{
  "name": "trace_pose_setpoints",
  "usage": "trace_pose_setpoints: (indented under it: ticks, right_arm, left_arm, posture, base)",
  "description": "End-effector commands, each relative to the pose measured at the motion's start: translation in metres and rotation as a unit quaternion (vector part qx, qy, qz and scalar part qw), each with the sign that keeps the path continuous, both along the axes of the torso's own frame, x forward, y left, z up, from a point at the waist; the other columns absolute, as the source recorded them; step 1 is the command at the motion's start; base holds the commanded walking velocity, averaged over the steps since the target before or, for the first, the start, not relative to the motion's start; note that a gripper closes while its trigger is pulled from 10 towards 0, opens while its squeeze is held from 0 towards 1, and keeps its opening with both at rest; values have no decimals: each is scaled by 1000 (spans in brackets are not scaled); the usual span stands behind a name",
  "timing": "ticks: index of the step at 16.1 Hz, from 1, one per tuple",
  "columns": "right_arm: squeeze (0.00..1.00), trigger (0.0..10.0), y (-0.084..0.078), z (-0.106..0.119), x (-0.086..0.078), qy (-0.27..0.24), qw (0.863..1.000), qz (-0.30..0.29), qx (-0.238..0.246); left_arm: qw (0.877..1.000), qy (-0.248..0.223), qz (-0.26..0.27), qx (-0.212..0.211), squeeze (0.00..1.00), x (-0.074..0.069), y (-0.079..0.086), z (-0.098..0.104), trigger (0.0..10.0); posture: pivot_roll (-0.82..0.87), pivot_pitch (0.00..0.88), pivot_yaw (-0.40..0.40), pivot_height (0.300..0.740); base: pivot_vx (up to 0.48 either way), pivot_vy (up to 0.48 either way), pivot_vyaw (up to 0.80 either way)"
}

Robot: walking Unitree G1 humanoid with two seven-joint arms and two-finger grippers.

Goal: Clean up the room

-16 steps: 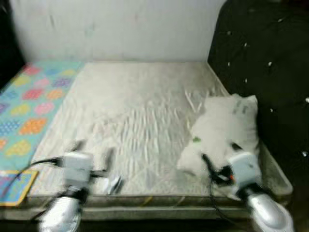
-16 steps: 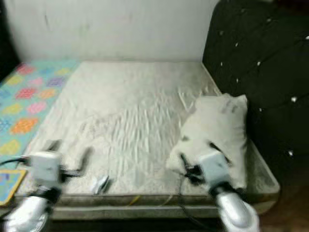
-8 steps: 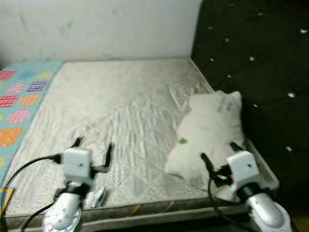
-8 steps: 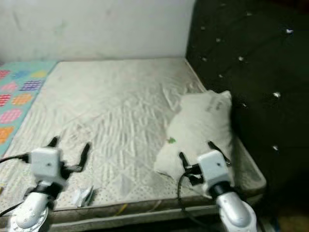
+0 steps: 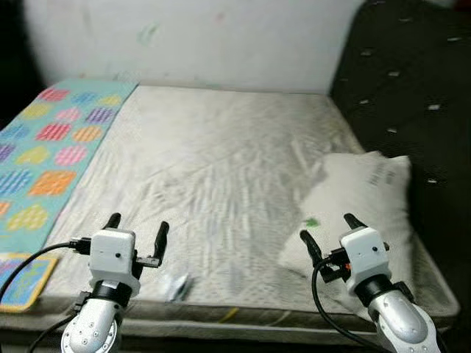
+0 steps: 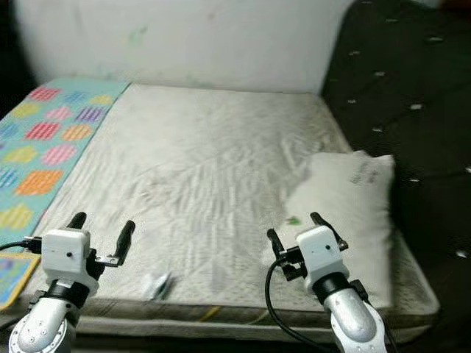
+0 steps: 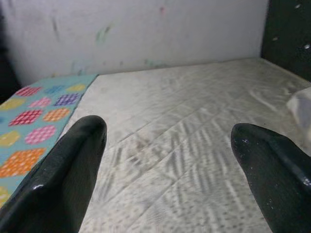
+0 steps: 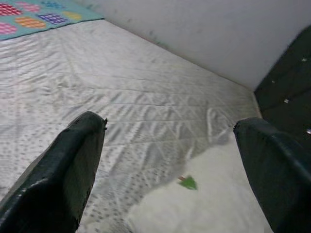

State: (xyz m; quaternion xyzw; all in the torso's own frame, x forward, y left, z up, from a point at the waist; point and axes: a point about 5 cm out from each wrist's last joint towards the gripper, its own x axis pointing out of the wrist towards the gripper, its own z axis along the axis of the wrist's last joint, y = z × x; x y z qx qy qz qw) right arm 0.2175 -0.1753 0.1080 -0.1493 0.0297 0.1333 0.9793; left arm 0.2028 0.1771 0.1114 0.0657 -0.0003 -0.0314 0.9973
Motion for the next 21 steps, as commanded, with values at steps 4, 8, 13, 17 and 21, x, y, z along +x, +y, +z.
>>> trace_pose_setpoints:
  ticks: [4, 8, 13, 17, 21]
  right_arm:
    - [0, 10000, 0, 0, 1, 1, 1000, 3, -2]
    - [0, 10000, 0, -1, 2, 0, 1000, 4, -2]
    - [0, 10000, 1, -2, 4, 1, 1000, 10, -4]
    - [0, 10000, 3, -2, 5, 0, 1000, 20, -6]
    - [0, 10000, 4, -2, 4, -3, 1000, 23, -11]
  left_arm:
    - [1000, 6, -1, -6, 0, 0, 0, -1, 10000]
    - [1000, 6, 2, -8, 0, 1, 1, -1, 10000]
    - [1000, 3, 9, -2, 0, 1, 2, 0, 10000]
    - [1000, -6, -1, 5, 0, 1, 2, 2, 10000]
    - [1000, -6, -17, -5, 0, -1, -1, 3, 10000]
  posture:
    - [3, 17, -37, 740]
    - [6, 12, -36, 740]
    - [7, 7, -39, 740]
    - [10, 5, -39, 740]
    - [9, 9, -39, 740]
  base:
    - [0, 480, 0]
    - [0, 480, 0]
    - [0, 469, 0]
    - [0, 107, 0]
    - [0, 0, 503]
